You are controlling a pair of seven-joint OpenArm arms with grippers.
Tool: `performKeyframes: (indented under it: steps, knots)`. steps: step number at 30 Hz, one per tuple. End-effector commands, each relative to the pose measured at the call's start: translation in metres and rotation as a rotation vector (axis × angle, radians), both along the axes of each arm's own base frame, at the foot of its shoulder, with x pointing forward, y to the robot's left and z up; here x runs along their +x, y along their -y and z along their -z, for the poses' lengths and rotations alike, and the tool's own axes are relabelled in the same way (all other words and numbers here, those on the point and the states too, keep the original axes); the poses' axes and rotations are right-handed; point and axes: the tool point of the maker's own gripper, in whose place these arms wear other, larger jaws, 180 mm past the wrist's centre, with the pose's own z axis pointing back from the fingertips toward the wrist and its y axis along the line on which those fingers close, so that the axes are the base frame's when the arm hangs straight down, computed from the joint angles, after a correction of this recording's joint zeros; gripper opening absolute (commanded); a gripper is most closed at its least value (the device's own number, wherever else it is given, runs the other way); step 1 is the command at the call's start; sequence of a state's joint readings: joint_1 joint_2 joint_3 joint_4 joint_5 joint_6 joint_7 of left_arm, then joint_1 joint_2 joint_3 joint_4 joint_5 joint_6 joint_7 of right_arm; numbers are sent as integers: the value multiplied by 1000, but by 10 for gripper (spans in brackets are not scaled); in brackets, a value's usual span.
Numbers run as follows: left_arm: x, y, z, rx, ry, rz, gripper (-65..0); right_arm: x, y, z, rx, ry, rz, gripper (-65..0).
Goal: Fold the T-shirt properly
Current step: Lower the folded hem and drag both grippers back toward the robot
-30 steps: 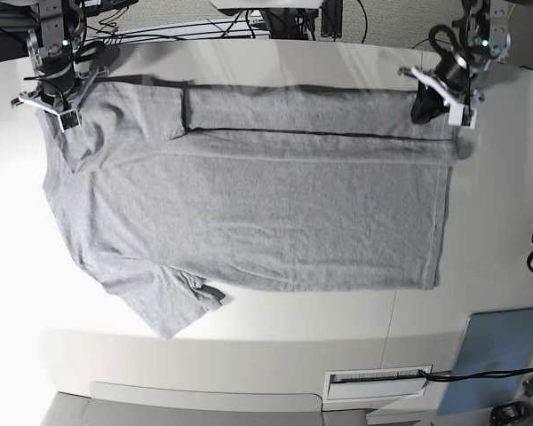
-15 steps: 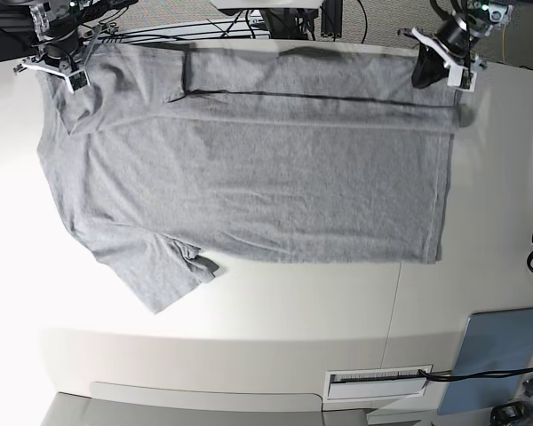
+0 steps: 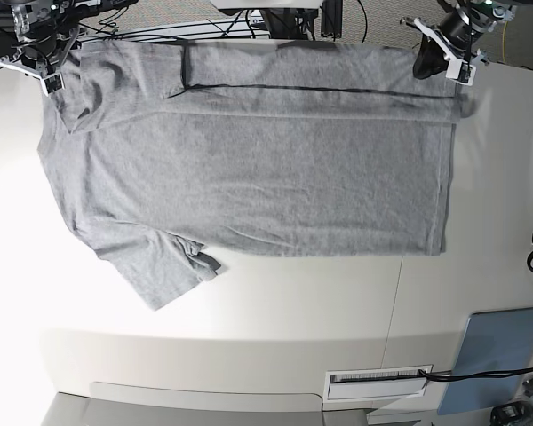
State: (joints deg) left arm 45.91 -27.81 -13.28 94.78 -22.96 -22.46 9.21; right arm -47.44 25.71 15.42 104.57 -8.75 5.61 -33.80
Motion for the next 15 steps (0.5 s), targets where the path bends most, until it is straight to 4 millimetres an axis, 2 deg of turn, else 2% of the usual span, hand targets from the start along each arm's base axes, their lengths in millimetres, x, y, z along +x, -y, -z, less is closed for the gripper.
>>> performKeyframes:
  steps: [1,7,11,15]
  knots:
    - [-44,-15,25,128,-204,62,-650,7,5,-10,-23,29,-15,-650]
    - [-10,-9,-7,104,-80,67,-650,9,3,-10,-19,41,-24,-650]
    - [17,4,-34,97,27,95,-650,14,0,-13,-12,64,-43,-650]
    - [48,15,-59,94,135,120,-650,24,-6,-23,-11,105,-61,-650]
